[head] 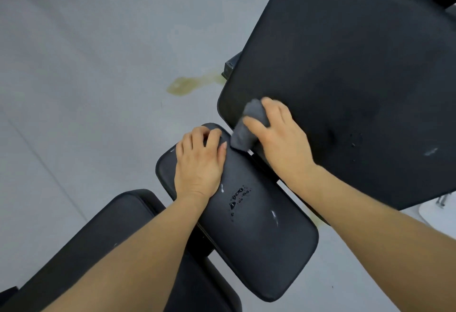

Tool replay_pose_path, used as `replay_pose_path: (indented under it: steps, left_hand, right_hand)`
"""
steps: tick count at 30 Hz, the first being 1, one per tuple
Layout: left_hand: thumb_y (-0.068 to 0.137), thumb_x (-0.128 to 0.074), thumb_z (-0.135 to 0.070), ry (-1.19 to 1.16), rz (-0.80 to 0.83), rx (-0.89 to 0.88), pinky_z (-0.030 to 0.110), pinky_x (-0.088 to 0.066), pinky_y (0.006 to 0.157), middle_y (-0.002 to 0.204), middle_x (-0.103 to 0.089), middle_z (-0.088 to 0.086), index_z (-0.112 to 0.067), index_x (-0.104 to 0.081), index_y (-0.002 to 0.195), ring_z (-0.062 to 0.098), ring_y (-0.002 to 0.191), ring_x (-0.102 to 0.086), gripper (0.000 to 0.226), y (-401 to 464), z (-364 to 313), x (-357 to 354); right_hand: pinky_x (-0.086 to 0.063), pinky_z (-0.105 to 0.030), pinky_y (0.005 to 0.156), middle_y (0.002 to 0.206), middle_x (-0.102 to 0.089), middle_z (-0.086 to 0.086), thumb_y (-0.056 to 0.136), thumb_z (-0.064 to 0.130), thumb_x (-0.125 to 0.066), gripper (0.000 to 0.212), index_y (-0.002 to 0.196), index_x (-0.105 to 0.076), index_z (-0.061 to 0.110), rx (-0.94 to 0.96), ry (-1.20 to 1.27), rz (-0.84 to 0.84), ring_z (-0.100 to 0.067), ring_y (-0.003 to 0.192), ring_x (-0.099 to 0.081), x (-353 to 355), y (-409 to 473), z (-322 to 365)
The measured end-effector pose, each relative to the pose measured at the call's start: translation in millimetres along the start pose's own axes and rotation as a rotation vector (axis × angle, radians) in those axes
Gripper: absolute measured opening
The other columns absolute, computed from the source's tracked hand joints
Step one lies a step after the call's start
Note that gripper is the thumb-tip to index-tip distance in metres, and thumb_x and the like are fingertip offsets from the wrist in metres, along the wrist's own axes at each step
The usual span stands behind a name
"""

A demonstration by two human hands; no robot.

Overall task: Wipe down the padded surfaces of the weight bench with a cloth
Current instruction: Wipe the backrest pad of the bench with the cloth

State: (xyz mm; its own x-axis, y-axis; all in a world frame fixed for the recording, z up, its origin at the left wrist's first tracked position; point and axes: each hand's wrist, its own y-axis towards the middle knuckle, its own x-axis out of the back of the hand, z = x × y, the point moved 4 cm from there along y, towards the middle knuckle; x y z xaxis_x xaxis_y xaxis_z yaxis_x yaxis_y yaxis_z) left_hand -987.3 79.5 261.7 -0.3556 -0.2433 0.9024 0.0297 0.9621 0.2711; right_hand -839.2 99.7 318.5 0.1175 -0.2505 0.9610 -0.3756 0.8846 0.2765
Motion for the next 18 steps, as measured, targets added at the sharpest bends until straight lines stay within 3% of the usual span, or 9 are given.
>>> replay_pose_path:
  steps: [2,5,10,12,16,18]
  left_hand:
    - [0.092,-0.043,-0.035,0.006,0.000,0.003,0.039,-0.042,0.085,0.103,-0.051,0.006,-0.017,-0.055,0.107,0.025,0.091,-0.049,0.027,-0.7,0.8,-0.2]
    - [0.092,-0.044,-0.035,0.003,-0.007,0.002,0.039,-0.042,0.085,0.103,-0.051,0.005,-0.017,-0.055,0.107,0.025,0.091,-0.047,0.026,-0.5,1.0,0.2]
    - [0.092,-0.043,-0.034,-0.011,-0.012,-0.001,0.039,-0.042,0.083,0.102,-0.050,0.006,-0.016,-0.054,0.104,0.025,0.089,-0.046,0.024,-1.6,1.7,1.0]
    - [0.092,-0.043,-0.033,-0.011,-0.015,-0.003,0.040,-0.044,0.083,0.101,-0.051,0.007,-0.016,-0.055,0.104,0.026,0.088,-0.048,0.024,-1.4,0.9,1.2]
    - [0.092,-0.046,-0.032,0.011,-0.024,-0.006,0.041,-0.044,0.083,0.101,-0.052,0.007,-0.015,-0.055,0.104,0.027,0.088,-0.049,0.023,-0.4,-0.6,0.2]
    - [0.092,-0.046,-0.033,0.005,-0.022,-0.007,0.040,-0.043,0.083,0.102,-0.052,0.007,-0.016,-0.054,0.104,0.026,0.088,-0.049,0.023,-1.2,-0.1,-0.4]
  right_hand:
    - [-0.052,-0.032,0.070,0.121,-0.056,-0.019,0.070,0.008,-0.057,0.033,0.099,-0.069,0.014,-0.020,-0.047,-0.015,-0.032,0.110,-0.049,-9.8,30.1,9.8]
    - [-0.053,-0.031,0.072,0.116,-0.061,-0.019,0.074,0.009,-0.036,0.040,0.094,-0.070,0.014,0.006,-0.104,0.001,-0.033,0.103,-0.060,-4.6,37.5,15.1]
    - [-0.049,-0.034,0.073,0.120,-0.051,-0.021,0.079,0.002,-0.054,0.023,0.097,-0.068,0.006,0.077,-0.105,-0.017,-0.034,0.108,-0.048,15.6,-40.9,-14.0]
    - [-0.052,-0.037,0.074,0.120,-0.045,-0.019,0.084,0.002,-0.045,0.028,0.098,-0.068,0.005,0.076,-0.087,-0.027,-0.034,0.109,-0.046,25.5,-62.1,-20.6]
    - [-0.051,-0.036,0.072,0.123,-0.039,-0.014,0.085,0.006,-0.042,0.028,0.099,-0.067,0.008,0.010,-0.030,-0.047,-0.030,0.111,-0.042,15.9,-25.5,-14.5]
    - [-0.048,-0.034,0.079,0.129,-0.033,-0.015,0.081,0.005,-0.037,0.032,0.093,-0.066,0.008,0.016,-0.076,-0.061,-0.033,0.117,-0.038,2.2,7.6,-6.4]
